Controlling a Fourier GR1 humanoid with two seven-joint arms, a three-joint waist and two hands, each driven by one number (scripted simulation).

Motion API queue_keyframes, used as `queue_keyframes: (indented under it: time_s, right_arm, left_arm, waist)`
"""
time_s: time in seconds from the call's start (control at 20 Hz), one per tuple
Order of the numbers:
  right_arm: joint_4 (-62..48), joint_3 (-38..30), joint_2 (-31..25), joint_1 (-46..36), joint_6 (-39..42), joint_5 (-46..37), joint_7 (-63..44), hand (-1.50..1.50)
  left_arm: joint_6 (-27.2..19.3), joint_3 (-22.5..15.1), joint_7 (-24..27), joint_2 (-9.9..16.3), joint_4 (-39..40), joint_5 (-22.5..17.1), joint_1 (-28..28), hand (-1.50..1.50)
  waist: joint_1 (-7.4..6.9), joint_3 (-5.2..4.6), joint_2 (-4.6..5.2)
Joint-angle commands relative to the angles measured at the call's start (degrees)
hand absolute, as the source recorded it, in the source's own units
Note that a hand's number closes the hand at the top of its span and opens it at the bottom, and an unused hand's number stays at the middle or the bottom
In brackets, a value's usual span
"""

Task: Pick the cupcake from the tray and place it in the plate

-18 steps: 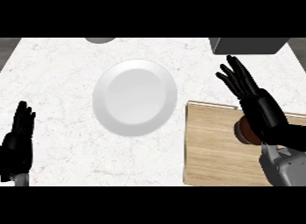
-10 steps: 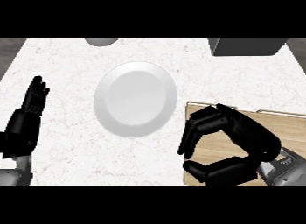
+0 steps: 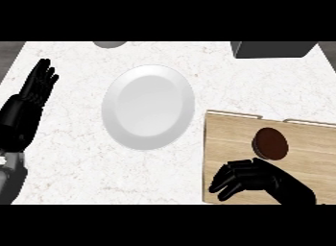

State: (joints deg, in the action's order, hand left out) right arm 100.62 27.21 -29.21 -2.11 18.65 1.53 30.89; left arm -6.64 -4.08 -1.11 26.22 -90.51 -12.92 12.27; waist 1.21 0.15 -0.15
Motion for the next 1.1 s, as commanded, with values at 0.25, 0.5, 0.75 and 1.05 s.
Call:
queue_keyframes:
  time_s: [0.25, 0.5, 0.75, 1.05]
  right_arm:
    - [2.76, -16.27, -7.93, -0.55, 6.94, 7.98, 6.99, -1.5]
    - [4.44, -22.66, -18.94, -4.44, 6.91, 2.89, -2.14, -1.5]
    - [8.32, -23.27, -28.98, -6.79, 11.02, -4.07, -11.53, -1.5]
    - [11.65, -18.61, -33.9, -6.48, 16.66, -12.62, -17.68, -1.5]
  left_arm:
    - [1.2, 0.71, -3.14, -0.91, -2.65, 1.03, 0.63, 0.0]
    - [1.94, 0.8, -2.9, -0.49, -1.55, 1.1, 1.02, 0.0]
    - [2.01, 1.79, -3.47, -0.47, -0.25, 0.78, 3.14, 0.0]
    - [2.52, 0.73, -2.79, -1.89, -1.18, 1.56, 2.78, 0.0]
  waist:
    - [-0.96, -0.16, 0.01]
    - [-0.8, -0.27, -0.1]
    - [-0.63, -0.31, 0.05]
    - [-1.41, -0.22, 0.13]
